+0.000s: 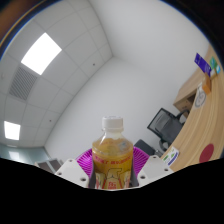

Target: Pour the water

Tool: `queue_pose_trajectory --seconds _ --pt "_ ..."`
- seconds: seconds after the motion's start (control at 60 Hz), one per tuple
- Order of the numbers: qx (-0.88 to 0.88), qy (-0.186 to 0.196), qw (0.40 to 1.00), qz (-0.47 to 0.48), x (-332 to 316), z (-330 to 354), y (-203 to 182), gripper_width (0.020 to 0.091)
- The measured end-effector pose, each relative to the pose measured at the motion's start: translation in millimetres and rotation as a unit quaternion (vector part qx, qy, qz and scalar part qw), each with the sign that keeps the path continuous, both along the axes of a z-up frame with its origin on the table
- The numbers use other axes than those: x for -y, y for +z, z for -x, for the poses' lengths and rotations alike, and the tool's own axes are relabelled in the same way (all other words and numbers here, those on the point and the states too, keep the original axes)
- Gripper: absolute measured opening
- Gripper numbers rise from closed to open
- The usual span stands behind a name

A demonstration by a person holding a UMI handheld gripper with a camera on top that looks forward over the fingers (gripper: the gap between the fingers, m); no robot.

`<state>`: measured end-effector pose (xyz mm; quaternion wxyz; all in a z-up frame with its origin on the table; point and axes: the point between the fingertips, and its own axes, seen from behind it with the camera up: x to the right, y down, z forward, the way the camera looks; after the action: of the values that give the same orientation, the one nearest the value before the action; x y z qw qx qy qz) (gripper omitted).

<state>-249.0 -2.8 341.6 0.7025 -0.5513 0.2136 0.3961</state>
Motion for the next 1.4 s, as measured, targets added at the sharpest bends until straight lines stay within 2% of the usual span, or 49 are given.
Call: queue_pose_trajectory --seconds 0.067,0.117,0.133,0.15,0.2,0.217,0.267,0.333,0.35,0.483,0.5,0.567,0.75,0.867,0.917,0.983,1.067,1.4 --pt "0.091 -0.072 0.993 -0.013 -8.9 -55.0 -3.9 0.0491" --pt "0.155 -0.112 0.982 -0.011 -7.1 -97.7 -27.8 0.0492" --pt "0.168 -0.126 0.978 0.003 -13.4 -105.9 -15.9 0.0492" --pt "0.186 -0.138 0.973 0.009 -16.9 -118.4 -23.0 0.0491" --pt "0.24 -0.168 0.956 0.028 -29.0 -151.0 -47.0 0.0491" --pt "0.259 -0.174 0.95 0.031 -30.1 -161.6 -66.0 0.0492" --pt "0.302 -0.182 0.934 0.057 -43.9 -177.3 -87.3 0.0491" --pt "0.346 -0.176 0.917 0.09 -59.4 -186.2 -129.1 0.049" --pt "0.36 -0.175 0.912 0.09 -59.3 -193.6 -153.6 0.049" --pt "0.399 -0.134 0.898 0.132 -71.8 -164.2 -203.5 0.0492" --pt "0.405 -0.128 0.896 0.131 -81.1 -178.1 -219.4 0.0491" --pt "0.423 -0.115 0.887 0.143 -82.8 -168.7 -241.2 0.0498" --pt "0.439 -0.118 0.881 0.133 -84.1 -166.3 -238.4 0.0515" --pt "0.422 -0.108 0.89 0.136 -83.7 -168.5 -238.6 0.0593" --pt "0.427 -0.106 0.886 0.147 -82.7 -169.7 -242.6 0.065" --pt "0.435 -0.101 0.878 0.173 -75.8 -174.2 -247.2 0.0849" --pt "0.437 -0.108 0.877 0.171 -59.4 -179.8 -236.5 0.0838" --pt "0.404 -0.066 0.899 0.155 85.4 -155.8 -197.5 0.0837"
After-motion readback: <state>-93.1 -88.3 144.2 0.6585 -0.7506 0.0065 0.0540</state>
